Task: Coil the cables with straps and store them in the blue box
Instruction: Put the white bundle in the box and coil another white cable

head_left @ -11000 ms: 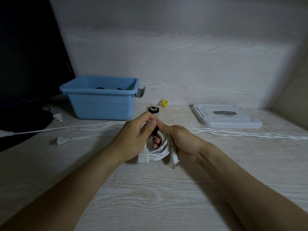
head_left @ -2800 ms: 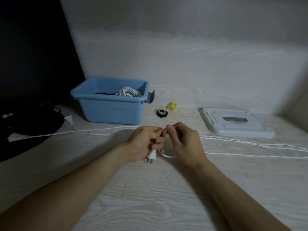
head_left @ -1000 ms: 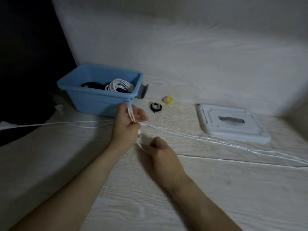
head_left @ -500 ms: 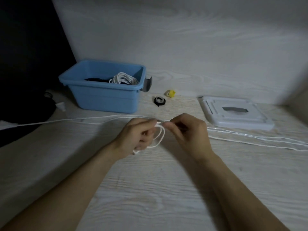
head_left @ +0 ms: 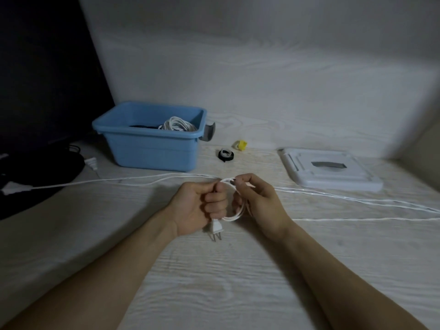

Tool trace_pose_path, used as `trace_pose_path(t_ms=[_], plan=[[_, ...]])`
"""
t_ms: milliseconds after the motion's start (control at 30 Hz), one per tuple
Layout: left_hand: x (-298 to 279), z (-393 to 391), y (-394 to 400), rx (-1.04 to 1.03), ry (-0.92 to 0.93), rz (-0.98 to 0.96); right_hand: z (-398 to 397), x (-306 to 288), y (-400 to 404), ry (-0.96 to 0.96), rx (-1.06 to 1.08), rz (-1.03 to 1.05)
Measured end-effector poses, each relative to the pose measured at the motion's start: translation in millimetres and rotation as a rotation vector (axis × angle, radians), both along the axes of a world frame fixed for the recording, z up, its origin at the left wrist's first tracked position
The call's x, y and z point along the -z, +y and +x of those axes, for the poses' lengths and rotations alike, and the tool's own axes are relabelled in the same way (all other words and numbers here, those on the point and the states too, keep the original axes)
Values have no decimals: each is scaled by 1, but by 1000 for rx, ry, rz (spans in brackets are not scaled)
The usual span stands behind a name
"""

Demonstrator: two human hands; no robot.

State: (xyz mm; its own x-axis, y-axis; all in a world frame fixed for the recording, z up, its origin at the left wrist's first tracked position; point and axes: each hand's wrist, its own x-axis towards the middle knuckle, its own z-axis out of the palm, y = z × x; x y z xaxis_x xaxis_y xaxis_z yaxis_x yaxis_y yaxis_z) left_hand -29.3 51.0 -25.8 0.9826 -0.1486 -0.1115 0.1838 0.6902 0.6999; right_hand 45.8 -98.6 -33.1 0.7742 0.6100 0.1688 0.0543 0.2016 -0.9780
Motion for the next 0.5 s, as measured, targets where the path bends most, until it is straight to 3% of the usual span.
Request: trace_pose_path(t_ms=[67,267,500], plan=[[2,2,-2,-53,51,-12,-1,5,5,-71,-9,-39],[1,0,8,-291,110,-150,1,2,3,-667,144,-316],[-6,-2,29,-642,98,-331,18,-4,-9,-942,306,-668]])
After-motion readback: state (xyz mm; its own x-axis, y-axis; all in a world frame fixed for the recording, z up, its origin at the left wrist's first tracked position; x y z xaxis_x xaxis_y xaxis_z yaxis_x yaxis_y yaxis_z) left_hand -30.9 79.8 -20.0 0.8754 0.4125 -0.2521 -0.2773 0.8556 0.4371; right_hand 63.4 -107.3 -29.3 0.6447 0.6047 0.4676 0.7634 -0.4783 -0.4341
